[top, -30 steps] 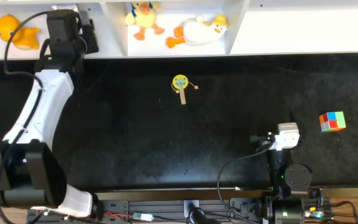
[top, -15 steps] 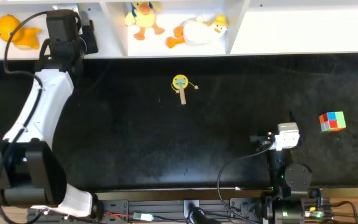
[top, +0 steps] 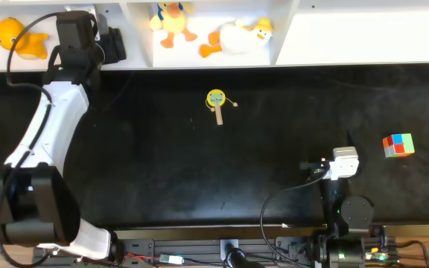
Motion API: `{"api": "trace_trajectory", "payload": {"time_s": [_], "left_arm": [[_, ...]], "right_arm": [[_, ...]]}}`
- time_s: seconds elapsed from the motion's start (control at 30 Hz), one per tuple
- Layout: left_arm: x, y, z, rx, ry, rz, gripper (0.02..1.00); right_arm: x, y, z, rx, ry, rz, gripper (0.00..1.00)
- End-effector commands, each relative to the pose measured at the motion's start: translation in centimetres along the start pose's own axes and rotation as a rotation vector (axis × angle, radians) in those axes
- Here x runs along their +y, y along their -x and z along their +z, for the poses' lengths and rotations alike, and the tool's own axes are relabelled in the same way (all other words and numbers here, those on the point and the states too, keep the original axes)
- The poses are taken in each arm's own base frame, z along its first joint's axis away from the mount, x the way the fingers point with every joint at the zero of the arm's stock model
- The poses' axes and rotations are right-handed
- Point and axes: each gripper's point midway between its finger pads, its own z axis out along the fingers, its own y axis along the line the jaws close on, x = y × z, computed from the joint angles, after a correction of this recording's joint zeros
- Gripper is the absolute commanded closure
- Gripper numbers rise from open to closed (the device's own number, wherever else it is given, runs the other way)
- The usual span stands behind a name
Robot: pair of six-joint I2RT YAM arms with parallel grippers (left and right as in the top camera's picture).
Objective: Store Toys
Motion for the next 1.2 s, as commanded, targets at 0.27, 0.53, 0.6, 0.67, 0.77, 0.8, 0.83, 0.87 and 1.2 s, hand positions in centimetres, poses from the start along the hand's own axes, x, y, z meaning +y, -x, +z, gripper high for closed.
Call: {"api": "trace_trajectory", "payload": {"time_s": [0.27, 0.53, 0.6, 0.67, 0.77, 0.8, 0.83, 0.87, 1.2], "left_arm": [[0.3, 0.0, -1.3, 0.022, 0.000, 0.005, 0.020], [0.8, -1.8, -4.5, 0.013, -0.003, 0.004, 0.020], [1.0, -2.4, -5.4, 0.009, -0.003, 0.004, 0.020], [1.3, -3.1, -6.5, 0.005, -0.002, 0.002, 0.020], [1.6, -4.6, -8.2, -0.001, -0.004, 0.002, 0.020], [1.8, -5.1, -8.7, -0.004, -0.005, 0.001, 0.020], [1.9, -5.7, -9.4, -0.008, -0.005, 0.001, 0.020], [2.1, -6.2, -10.0, -0.014, -0.006, 0.000, 0.020], [2.7, -9.7, -18.3, -0.167, -0.078, -0.049, 0.020]], "right_arm": [[-0.1, 0.1, 0.0, -0.010, -0.005, 0.000, 0.005], [-0.1, 0.1, 0.0, -0.010, -0.006, 0.000, 0.005], [-0.1, 0.1, 0.0, -0.010, -0.006, 0.000, 0.005], [-0.1, 0.1, 0.0, -0.010, -0.006, 0.000, 0.005], [-0.1, 0.1, 0.0, -0.010, -0.006, 0.000, 0.005], [-0.1, 0.1, 0.0, -0.010, -0.006, 0.000, 0.005], [-0.1, 0.1, 0.0, -0.010, -0.005, 0.000, 0.005], [-0.1, 0.1, 0.0, -0.010, -0.006, 0.000, 0.005], [-0.1, 0.1, 0.0, -0.010, -0.006, 0.000, 0.005]]}}
